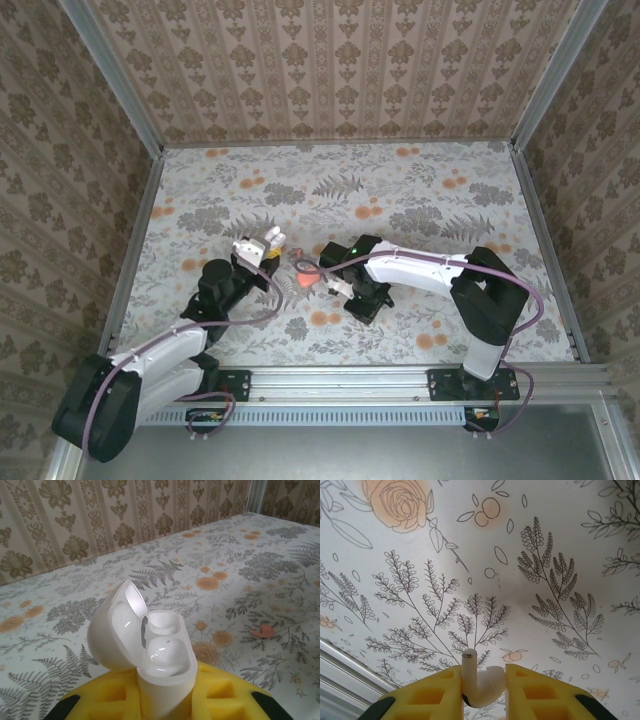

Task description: Insert wireless bluetooth earbuds into charging case

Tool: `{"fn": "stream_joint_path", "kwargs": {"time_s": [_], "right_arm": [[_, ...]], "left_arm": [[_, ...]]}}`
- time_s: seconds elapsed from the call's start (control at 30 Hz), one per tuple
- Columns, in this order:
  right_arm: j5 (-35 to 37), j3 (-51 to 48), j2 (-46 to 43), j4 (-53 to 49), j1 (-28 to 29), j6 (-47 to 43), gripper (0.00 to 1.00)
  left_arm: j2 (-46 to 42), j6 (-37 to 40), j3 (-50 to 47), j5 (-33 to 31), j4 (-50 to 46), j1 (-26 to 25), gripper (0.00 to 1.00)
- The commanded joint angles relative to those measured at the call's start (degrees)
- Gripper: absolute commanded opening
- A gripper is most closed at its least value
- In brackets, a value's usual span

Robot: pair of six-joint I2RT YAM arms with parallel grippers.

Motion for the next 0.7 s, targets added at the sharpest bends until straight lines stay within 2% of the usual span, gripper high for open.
{"fn": "stream_joint_path", "kwargs": {"time_s": [0.0,0.57,0.67], "right_arm": [[1.6,1.0,2.2,-1.7,-0.2,-6.1,0.25],[1.0,-0.4,7.3,0.1,-0.2,-6.5,0.28],[1.4,-0.9,7.2,0.6,-0.2,-6.0,0.32]], "left_arm": [[-2.0,-1.2,-1.1,-1.1,-0.8,0.8,0.08],[-3.1,-1.4,-1.4,-1.2,-1.5,1.4,0.08],[-3.1,-1.4,-1.3,-1.0,-1.7,1.4,0.08]]}}
